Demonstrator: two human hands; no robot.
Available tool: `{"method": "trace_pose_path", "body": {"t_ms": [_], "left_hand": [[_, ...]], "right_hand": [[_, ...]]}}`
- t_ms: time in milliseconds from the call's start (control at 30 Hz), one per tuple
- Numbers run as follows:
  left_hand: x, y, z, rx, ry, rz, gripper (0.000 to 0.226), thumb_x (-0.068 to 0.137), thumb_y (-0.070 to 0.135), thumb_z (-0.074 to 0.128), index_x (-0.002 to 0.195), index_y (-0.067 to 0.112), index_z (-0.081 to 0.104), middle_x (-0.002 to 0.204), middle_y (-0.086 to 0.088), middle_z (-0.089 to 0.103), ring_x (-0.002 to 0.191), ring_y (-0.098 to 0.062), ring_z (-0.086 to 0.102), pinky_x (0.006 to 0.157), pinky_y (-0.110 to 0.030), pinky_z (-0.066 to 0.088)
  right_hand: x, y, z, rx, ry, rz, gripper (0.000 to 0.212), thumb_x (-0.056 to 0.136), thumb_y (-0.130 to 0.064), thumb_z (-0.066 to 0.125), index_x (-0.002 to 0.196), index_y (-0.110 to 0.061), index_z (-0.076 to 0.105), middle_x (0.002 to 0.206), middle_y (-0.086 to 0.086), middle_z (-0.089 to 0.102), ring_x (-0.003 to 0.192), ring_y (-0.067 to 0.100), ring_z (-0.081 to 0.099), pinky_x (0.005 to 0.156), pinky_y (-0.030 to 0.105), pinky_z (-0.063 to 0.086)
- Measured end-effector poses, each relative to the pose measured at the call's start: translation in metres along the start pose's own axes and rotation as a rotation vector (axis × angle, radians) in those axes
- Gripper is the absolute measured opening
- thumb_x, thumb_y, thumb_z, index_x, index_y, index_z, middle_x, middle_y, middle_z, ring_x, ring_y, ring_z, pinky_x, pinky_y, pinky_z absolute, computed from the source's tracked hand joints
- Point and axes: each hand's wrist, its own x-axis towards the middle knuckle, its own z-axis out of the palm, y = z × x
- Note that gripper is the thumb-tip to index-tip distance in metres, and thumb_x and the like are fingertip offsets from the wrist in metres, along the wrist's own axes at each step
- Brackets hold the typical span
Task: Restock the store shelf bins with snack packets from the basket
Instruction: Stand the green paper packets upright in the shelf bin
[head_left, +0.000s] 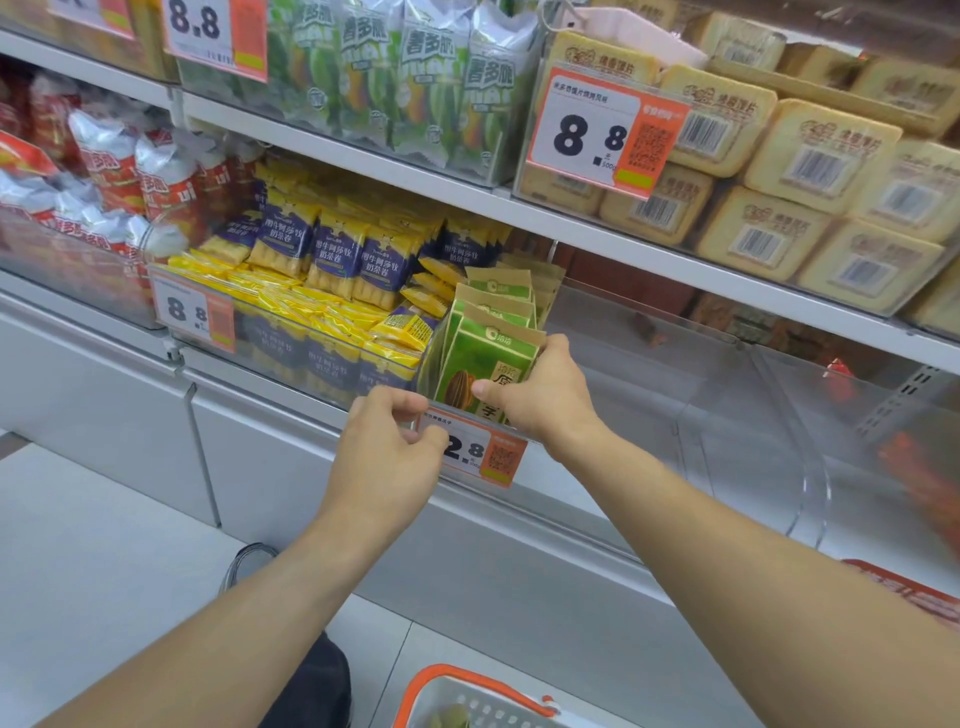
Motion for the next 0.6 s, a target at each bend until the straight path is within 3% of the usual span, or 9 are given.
{"method": "trace_pose_path", "body": {"t_ms": [67, 200, 333, 433, 500, 600], "left_hand": [[0.000, 0.000, 0.000, -0.005, -0.001, -0.004, 0.021, 0.088, 0.014, 0.063, 0.108, 0.020, 0.057, 0.112, -0.002, 0.058, 0.080, -0.002, 0.056, 0.062, -0.014, 0.038], [-0.001, 0.001, -0.001, -0.010, -0.012, -0.011, 0.021, 0.088, 0.014, 0.063, 0.108, 0.020, 0.057, 0.112, -0.002, 0.058, 0.081, -0.003, 0.056, 0.062, -0.015, 0.039], [-0.001, 0.001, -0.002, -0.019, -0.019, -0.024, 0.020, 0.088, 0.014, 0.063, 0.106, 0.021, 0.057, 0.109, -0.005, 0.059, 0.078, -0.005, 0.056, 0.061, -0.018, 0.039], [-0.001, 0.001, -0.002, -0.024, -0.026, -0.029, 0.019, 0.088, 0.014, 0.063, 0.105, 0.021, 0.057, 0.107, -0.006, 0.059, 0.076, -0.008, 0.057, 0.060, -0.020, 0.038], [-0.001, 0.000, -0.001, -0.032, -0.032, -0.034, 0.019, 0.088, 0.014, 0.063, 0.103, 0.023, 0.057, 0.106, -0.008, 0.060, 0.075, -0.010, 0.057, 0.061, -0.023, 0.039], [0.000, 0.000, -0.001, -0.042, -0.035, -0.045, 0.018, 0.087, 0.014, 0.063, 0.102, 0.024, 0.057, 0.105, -0.008, 0.060, 0.075, -0.011, 0.058, 0.061, -0.024, 0.039]], "right_hand": [[-0.001, 0.002, 0.001, 0.013, 0.010, -0.008, 0.072, 0.074, -0.027, 0.088, 0.124, -0.018, 0.037, 0.122, 0.004, 0.062, 0.106, 0.022, 0.062, 0.078, 0.035, 0.050], [0.003, -0.003, -0.001, 0.057, -0.085, 0.092, 0.089, 0.070, -0.018, 0.090, 0.132, -0.011, 0.026, 0.126, 0.013, 0.058, 0.111, 0.029, 0.060, 0.093, 0.046, 0.054], [0.004, -0.004, -0.007, 0.025, -0.081, 0.064, 0.102, 0.069, -0.016, 0.091, 0.141, -0.011, 0.020, 0.128, 0.012, 0.056, 0.116, 0.030, 0.057, 0.097, 0.045, 0.051], [0.005, -0.002, -0.008, 0.023, -0.071, 0.037, 0.092, 0.063, -0.020, 0.095, 0.122, -0.020, 0.025, 0.120, 0.008, 0.060, 0.109, 0.029, 0.062, 0.092, 0.049, 0.055], [0.004, 0.001, -0.007, 0.035, -0.048, -0.001, 0.089, 0.062, -0.019, 0.095, 0.117, -0.022, 0.025, 0.119, 0.005, 0.062, 0.109, 0.025, 0.063, 0.092, 0.045, 0.056], [-0.006, 0.000, -0.004, 0.010, 0.046, -0.134, 0.100, 0.061, -0.019, 0.095, 0.136, -0.019, 0.028, 0.123, -0.001, 0.061, 0.110, 0.019, 0.062, 0.089, 0.034, 0.053]]}}
